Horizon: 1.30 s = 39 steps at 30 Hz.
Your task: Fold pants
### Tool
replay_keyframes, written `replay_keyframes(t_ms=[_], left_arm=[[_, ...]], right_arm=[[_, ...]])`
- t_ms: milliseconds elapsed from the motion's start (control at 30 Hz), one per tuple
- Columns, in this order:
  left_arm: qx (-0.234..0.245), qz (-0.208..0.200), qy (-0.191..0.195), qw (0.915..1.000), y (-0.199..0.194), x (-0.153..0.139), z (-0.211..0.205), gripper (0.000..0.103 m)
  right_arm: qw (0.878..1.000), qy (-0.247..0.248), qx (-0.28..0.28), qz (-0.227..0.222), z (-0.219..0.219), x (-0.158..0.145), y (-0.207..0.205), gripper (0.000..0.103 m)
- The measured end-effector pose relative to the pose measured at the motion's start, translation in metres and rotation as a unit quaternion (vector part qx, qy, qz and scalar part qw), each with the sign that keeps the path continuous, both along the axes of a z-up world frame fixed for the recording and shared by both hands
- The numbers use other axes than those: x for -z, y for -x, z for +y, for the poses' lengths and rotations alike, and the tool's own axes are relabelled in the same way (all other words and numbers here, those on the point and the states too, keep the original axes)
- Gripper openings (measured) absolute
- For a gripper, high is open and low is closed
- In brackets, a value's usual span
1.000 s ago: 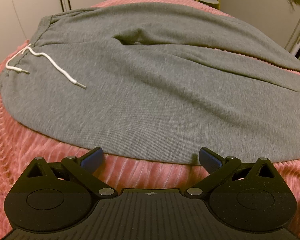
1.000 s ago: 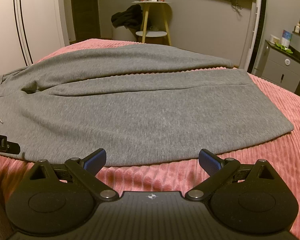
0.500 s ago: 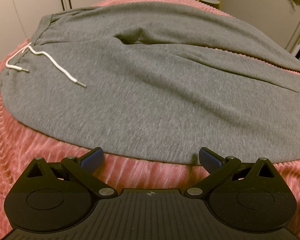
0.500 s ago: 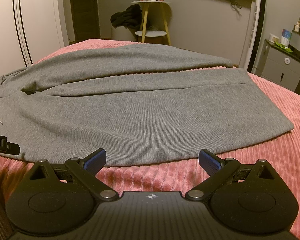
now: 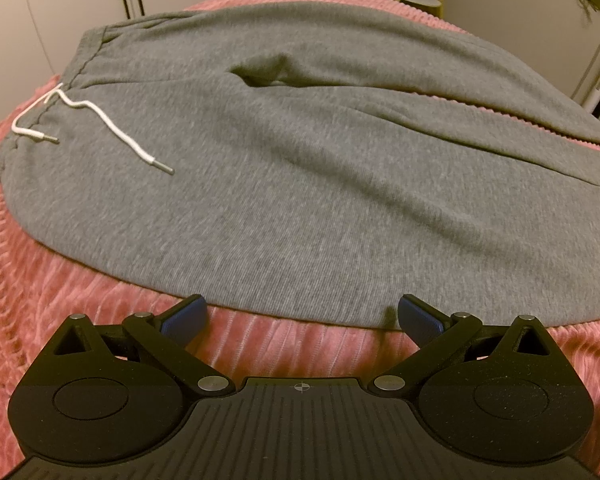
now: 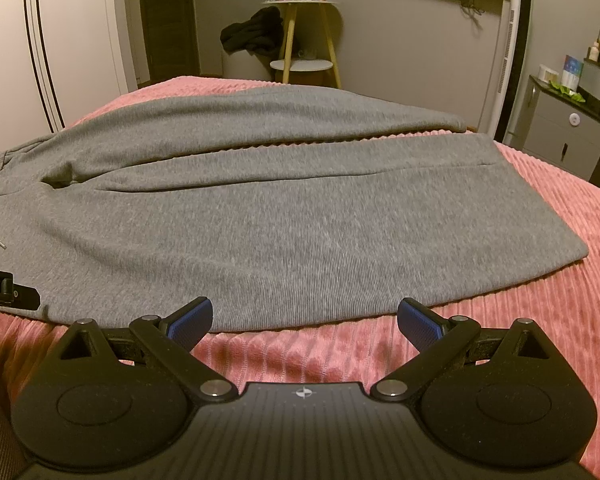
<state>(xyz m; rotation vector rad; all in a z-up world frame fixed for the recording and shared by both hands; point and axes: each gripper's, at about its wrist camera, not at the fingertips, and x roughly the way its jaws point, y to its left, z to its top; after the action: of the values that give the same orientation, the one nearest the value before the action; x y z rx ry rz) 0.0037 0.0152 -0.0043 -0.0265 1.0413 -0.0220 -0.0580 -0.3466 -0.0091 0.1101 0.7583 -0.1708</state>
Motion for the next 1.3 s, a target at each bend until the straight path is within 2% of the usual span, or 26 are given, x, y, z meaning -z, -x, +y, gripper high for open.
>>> replay_keyframes(t_ms=[700, 967, 1100, 1300], left_arm=[[-0.002, 0.001, 0.003, 1.0, 0.001, 0.002, 0.003, 0.103], [-0.005, 0.004, 0.006, 1.0, -0.001, -0.001, 0.004, 0.103], [-0.017, -0.002, 0.016, 0.9997, -0.004, -0.006, 0.009, 0.103], [-0.058, -0.013, 0.05, 0.997, -0.033, -0.016, 0.031, 0.103]], right_arm=[[1.0, -0.007, 0.004, 0.002, -0.001, 0.002, -0.001, 0.099], [0.999, -0.027, 0.01, 0.018, -0.007, 0.005, -0.006, 0.099], [0.998, -0.057, 0.022, 0.029, -0.019, 0.009, -0.02, 0.099], [0.997, -0.05, 0.036, 0.042, -0.036, 0.018, -0.068, 0.099]])
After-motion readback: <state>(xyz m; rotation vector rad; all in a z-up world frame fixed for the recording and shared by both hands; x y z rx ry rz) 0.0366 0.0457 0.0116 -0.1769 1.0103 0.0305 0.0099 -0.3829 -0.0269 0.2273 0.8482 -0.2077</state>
